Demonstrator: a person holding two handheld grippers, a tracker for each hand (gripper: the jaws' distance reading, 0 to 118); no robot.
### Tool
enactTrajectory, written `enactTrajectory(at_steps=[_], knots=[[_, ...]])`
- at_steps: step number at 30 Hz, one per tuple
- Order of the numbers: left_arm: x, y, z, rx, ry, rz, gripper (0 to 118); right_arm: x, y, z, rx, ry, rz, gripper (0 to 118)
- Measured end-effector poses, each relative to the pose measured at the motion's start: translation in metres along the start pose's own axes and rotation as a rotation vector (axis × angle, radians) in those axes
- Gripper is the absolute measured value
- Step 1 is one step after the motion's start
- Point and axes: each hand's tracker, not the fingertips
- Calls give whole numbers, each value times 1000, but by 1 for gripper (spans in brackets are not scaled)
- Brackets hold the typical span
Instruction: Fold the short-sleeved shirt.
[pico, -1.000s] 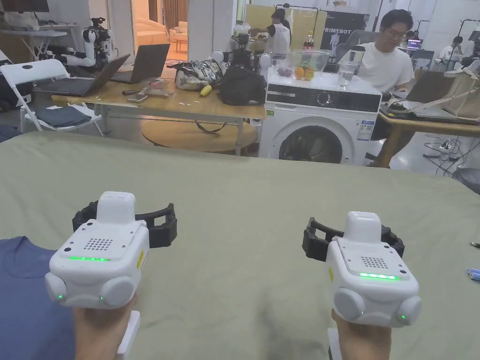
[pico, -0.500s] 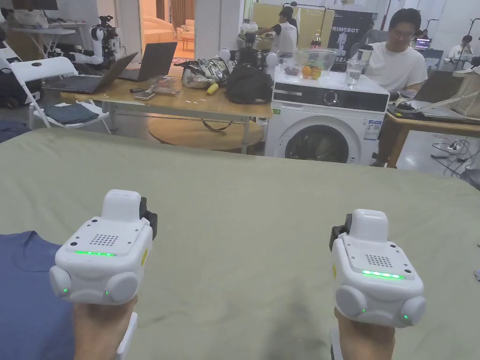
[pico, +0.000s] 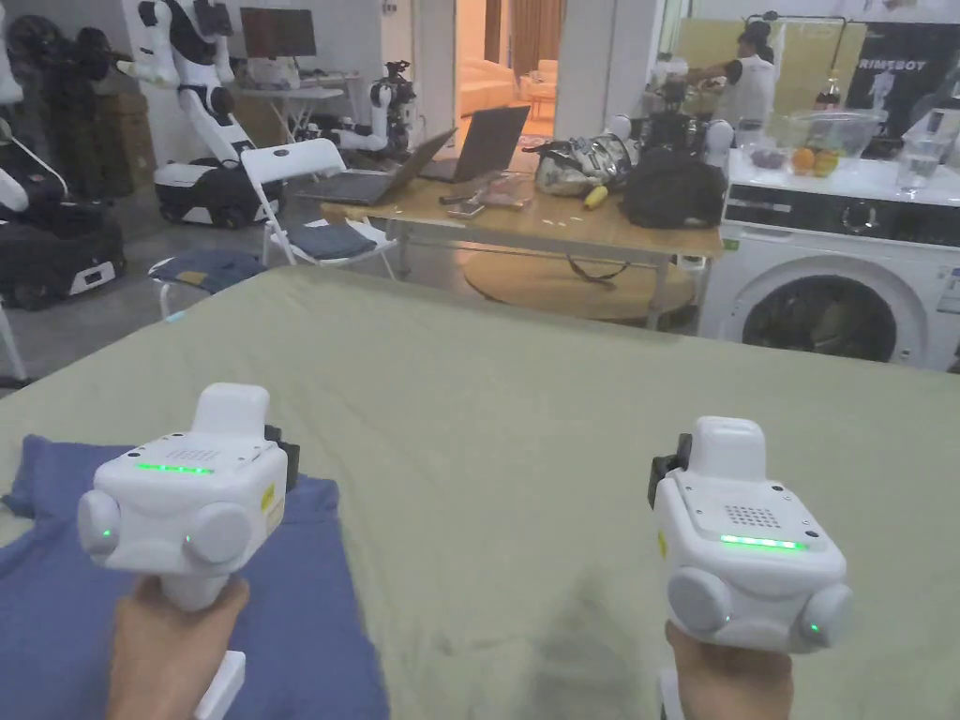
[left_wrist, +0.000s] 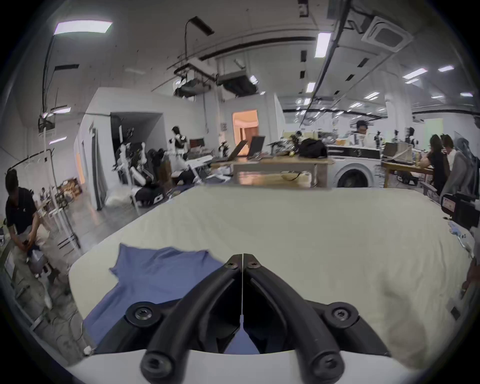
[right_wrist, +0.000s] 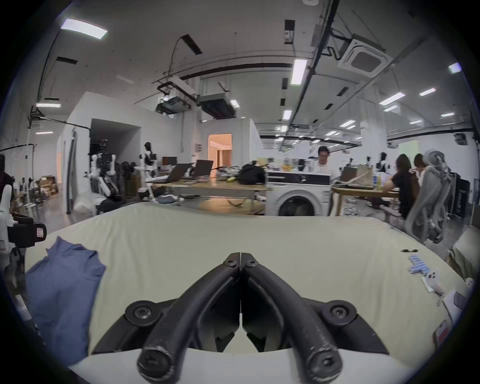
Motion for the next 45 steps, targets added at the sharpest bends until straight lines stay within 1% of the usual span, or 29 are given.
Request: enactTrajectory(at_steps=[2, 5, 6, 7, 8, 9, 12, 16, 22, 23, 24, 25, 26, 28, 29, 30, 31, 32, 33, 35, 36, 37, 39, 41, 45], knots=[[-26, 0, -1, -103, -43, 48, 0, -18, -2, -2, -14, 29, 6, 0], [-67, -8, -16, -243, -66, 122, 0, -40, -7, -5, -33, 82, 17, 0], [-79, -11, -20, -285, -65, 149, 3, -45, -8, -4, -38, 89, 27, 0], [-87, -14, -22, -306, -74, 162, 11, -50, -10, -5, -43, 95, 36, 0], [-94, -16, -22, -331, -91, 188, 35, -53, -12, -5, -47, 102, 41, 0], [-102, -19, -27, -363, -105, 202, 51, -55, -15, -5, -50, 111, 44, 0], [-114, -27, -37, -411, -125, 210, 50, -59, -19, -6, -65, 116, 58, 0], [-115, -44, -71, -518, -84, 215, 50, -55, -24, -7, -80, 115, 68, 0], [-92, -80, -119, -657, -164, 260, 50, -42, -32, -10, -102, 89, 86, 0], [-85, -89, -125, -701, -146, 237, 50, -39, -33, -11, -107, 84, 90, 0], [-89, -91, -131, -637, -85, 194, 50, -37, -34, -11, -109, 78, 93, 0], [-85, -90, -127, -609, -62, 192, 50, -36, -34, -10, -109, 75, 95, 0], [-80, -89, -128, -622, -40, 188, 50, -34, -34, -11, -109, 70, 98, 0], [-68, -85, -119, -623, -7, 114, 49, -32, -34, -11, -111, 63, 101, 0], [-64, -85, -118, -621, 5, 92, 46, -31, -35, -11, -114, 64, 99, 0], [-61, -84, -118, -623, 8, 87, 41, -30, -35, -12, -116, 64, 100, 0], [-60, -82, -118, -625, -3, 91, 28, -30, -35, -11, -117, 63, 103, 0], [-56, -77, -109, -625, -13, 79, 9, -29, -36, -11, -118, 62, 106, 0], [-54, -75, -108, -624, -23, 59, 0, -28, -37, -10, -118, 62, 109, 0], [-53, -74, -107, -620, -30, 21, 0, -26, -38, -11, -121, 61, 111, 0], [-61, -75, -113, -613, -40, 30, 0, -24, -39, -11, -124, 59, 109, 0], [-66, -73, -110, -588, -53, 57, 0, -22, -39, -11, -126, 58, 106, 0], [-76, -61, -98, -503, -75, 165, 0, -17, -38, -11, -127, 52, 98, 0], [-82, -45, -86, -428, -84, 218, 0, -11, -36, -10, -122, 41, 90, 0], [-80, 2, -58, -306, -115, 235, 0, 6, -28, -6, -109, 17, 69, 0]])
